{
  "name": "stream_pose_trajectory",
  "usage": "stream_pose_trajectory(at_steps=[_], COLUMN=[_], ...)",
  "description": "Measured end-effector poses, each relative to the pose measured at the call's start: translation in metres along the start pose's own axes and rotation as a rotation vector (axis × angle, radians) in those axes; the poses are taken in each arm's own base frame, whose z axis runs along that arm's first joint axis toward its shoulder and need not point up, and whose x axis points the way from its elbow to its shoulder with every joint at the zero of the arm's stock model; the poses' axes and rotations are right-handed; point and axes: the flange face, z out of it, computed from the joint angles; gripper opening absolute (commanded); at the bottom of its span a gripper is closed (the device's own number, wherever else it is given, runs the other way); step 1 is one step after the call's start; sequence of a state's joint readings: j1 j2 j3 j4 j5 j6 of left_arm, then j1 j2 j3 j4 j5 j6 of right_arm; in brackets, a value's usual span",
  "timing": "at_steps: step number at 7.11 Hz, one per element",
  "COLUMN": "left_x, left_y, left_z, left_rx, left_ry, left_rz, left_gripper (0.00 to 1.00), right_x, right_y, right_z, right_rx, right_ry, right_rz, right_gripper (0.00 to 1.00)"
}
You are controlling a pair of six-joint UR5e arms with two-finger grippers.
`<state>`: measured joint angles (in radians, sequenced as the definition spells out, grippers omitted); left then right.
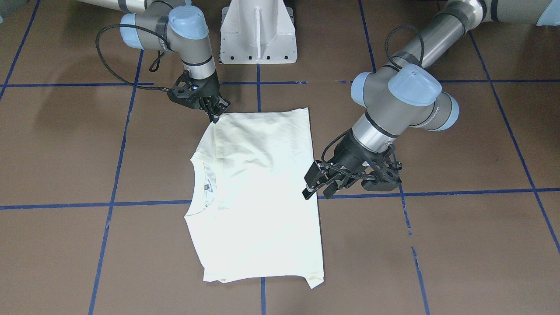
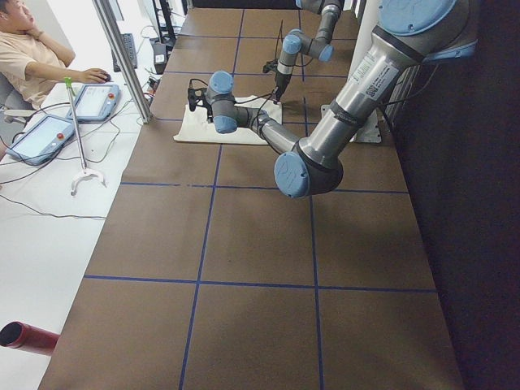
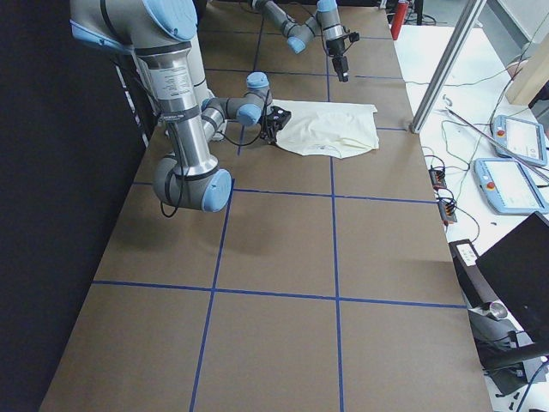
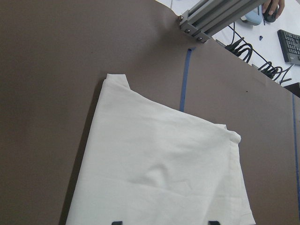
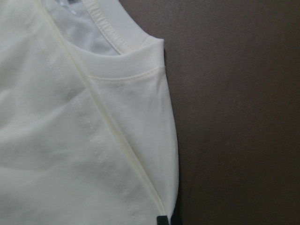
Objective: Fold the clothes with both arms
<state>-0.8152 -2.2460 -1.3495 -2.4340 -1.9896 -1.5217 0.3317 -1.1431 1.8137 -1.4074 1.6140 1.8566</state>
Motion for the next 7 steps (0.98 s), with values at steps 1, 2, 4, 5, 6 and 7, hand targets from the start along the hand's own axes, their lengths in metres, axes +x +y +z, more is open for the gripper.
stream_pose_trajectory(at_steps=[1, 2, 4, 5, 6, 7], left_x=[-0.003, -0.008, -0.005, 0.001, -0.005, -0.028], left_y=[0.001, 0.008, 0.083, 0.140, 0.188, 0.225], left_z=[0.000, -0.003, 0.000, 0.006, 0.006, 0.003], left_rx=[-0.002, -0.007, -0.051, -0.056, -0.066, -0.084], left_ry=[-0.003, -0.002, -0.052, -0.119, -0.170, -0.215], left_rz=[-0.002, -0.025, -0.159, -0.198, -0.202, -0.196], left_gripper=[0.69, 0.68, 0.68, 0.68, 0.68, 0.68], right_x=[-0.006, -0.012, -0.004, 0.001, 0.004, 0.005], right_y=[0.001, 0.001, -0.004, -0.005, -0.005, -0.006], right_z=[-0.006, -0.017, -0.044, -0.049, -0.050, -0.049], right_rx=[-0.004, -0.010, -0.023, -0.026, -0.027, -0.027], right_ry=[-0.014, -0.038, -0.077, -0.079, -0.079, -0.077], right_rz=[0.000, 0.001, 0.003, 0.001, 0.000, -0.001], right_gripper=[0.00, 0.00, 0.00, 0.00, 0.00, 0.00])
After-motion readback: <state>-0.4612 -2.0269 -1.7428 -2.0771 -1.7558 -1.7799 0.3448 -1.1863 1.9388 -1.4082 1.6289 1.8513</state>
